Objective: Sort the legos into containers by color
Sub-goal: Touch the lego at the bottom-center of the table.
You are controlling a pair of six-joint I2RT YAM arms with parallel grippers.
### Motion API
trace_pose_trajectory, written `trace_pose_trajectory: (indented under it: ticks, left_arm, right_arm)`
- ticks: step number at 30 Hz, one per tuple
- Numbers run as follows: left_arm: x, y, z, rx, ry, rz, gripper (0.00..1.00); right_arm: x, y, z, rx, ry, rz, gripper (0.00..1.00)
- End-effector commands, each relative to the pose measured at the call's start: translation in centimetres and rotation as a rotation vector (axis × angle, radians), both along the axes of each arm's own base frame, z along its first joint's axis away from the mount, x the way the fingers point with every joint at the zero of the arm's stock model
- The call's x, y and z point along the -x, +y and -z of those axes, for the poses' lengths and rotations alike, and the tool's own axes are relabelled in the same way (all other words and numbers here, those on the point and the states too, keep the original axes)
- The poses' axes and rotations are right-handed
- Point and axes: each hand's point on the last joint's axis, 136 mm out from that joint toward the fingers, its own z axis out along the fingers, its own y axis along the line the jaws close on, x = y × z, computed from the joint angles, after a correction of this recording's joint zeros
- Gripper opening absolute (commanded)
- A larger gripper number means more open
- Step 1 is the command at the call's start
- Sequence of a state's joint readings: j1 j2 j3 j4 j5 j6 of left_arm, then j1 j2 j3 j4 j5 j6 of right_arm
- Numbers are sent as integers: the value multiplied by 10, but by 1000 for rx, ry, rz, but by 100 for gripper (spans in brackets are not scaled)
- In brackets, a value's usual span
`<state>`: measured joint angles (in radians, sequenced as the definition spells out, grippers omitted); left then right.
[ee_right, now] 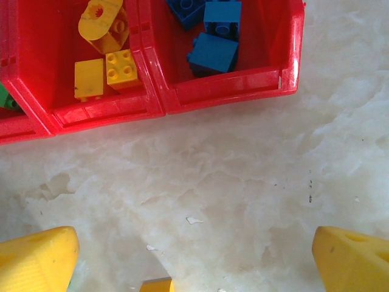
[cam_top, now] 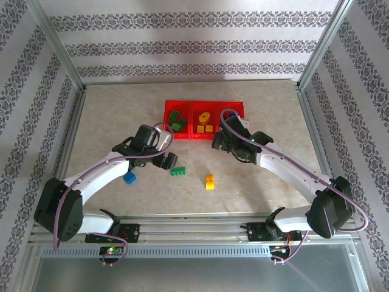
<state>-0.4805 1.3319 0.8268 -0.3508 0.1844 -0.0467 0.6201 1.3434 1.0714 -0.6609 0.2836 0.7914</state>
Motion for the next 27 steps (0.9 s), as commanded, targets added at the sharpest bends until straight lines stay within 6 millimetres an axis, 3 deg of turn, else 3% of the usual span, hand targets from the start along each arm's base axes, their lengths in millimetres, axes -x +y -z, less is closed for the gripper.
trace_pose_trajectory:
  ticks: [1,16,27]
  left_arm:
    - [4,-18,-4,26,-40,97,97]
    - [26,-41,50,-135,77,234,87]
    - [15,-40,65,-215,115,201,79]
  right_arm:
    - [0,-1,2,11,-3,21,98]
    - [1,-3,6,7,7,32,98]
    - [-1,-3,6,4,13,34,98]
